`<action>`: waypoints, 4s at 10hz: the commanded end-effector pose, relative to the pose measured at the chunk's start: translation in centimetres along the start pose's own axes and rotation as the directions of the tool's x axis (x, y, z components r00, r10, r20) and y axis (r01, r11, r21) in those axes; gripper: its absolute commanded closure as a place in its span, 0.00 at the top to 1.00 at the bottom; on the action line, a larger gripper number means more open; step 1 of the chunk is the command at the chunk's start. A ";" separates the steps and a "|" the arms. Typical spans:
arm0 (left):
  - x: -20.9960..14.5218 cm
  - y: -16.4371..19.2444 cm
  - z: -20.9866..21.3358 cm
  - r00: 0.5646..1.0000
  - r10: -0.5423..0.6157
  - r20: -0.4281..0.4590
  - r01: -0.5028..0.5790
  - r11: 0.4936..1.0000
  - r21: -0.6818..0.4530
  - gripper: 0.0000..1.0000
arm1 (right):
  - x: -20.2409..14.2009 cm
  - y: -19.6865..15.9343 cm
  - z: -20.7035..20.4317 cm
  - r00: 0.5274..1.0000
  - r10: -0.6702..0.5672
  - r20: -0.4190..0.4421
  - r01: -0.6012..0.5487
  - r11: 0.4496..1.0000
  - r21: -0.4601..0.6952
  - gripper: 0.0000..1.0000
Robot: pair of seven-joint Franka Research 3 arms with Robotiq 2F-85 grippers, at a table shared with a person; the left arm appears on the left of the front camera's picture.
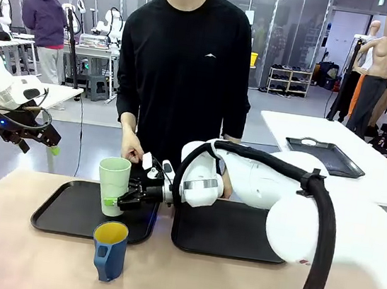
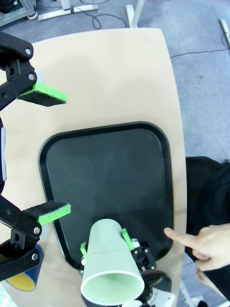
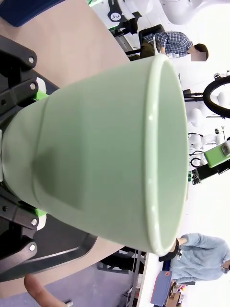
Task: Sort and store the cups by type.
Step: Place the picked Reusable plastic cup into the Flat Tray indicated by the person, then pick up the Handle plastic cup and place it into the empty Flat Tray.
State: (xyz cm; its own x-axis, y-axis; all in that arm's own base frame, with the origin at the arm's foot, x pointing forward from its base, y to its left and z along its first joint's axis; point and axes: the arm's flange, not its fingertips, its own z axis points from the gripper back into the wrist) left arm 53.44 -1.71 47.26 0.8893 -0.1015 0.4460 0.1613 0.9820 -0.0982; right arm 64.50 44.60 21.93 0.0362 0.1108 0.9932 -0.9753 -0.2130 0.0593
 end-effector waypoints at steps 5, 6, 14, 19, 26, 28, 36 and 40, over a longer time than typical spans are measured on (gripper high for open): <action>0.0 0.2 0.1 1.000 0.003 0.007 -0.003 1.000 -0.004 1.00 | -2.0 -0.9 -0.1 1.000 0.010 -0.022 -0.010 1.000 -0.013 0.81; 0.0 0.2 0.1 1.000 0.003 0.007 -0.003 1.000 -0.004 1.00 | -2.2 -0.9 -0.2 0.999 0.003 -0.034 -0.004 1.000 -0.018 0.81; 0.0 0.2 0.1 1.000 0.003 0.007 -0.003 1.000 -0.004 1.00 | -2.1 -0.2 0.7 0.995 -0.037 -0.096 0.037 0.999 0.000 1.00; 0.0 0.2 0.1 1.000 0.003 0.007 -0.003 1.000 -0.004 1.00 | -0.9 1.3 3.5 0.988 -0.095 -0.121 0.093 0.995 -0.026 1.00; 0.0 0.2 0.1 1.000 0.003 0.007 -0.003 1.000 -0.004 1.00 | 0.4 5.2 8.5 0.974 -0.145 -0.172 0.140 0.989 -0.040 1.00; 0.0 0.2 0.1 1.000 0.003 0.007 -0.003 1.000 -0.004 1.00 | -0.7 2.1 7.2 0.983 -0.116 -0.142 0.108 0.992 -0.067 1.00; 0.0 0.2 0.1 1.000 0.003 0.007 -0.003 1.000 -0.004 1.00 | -0.7 2.1 7.2 0.983 -0.116 -0.142 0.108 0.992 -0.067 1.00; 0.0 0.2 0.1 1.000 0.003 0.007 -0.003 1.000 -0.004 1.00 | -0.8 2.1 7.3 0.983 -0.119 -0.137 0.111 0.992 -0.064 1.00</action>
State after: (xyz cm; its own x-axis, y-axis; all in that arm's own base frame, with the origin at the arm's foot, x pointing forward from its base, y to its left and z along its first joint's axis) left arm 53.44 -1.69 47.25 0.8894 -0.1011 0.4459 0.1608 0.9821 -0.0981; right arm 63.99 36.93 21.92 0.1220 0.2673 0.9559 -0.9771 -0.1369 0.1630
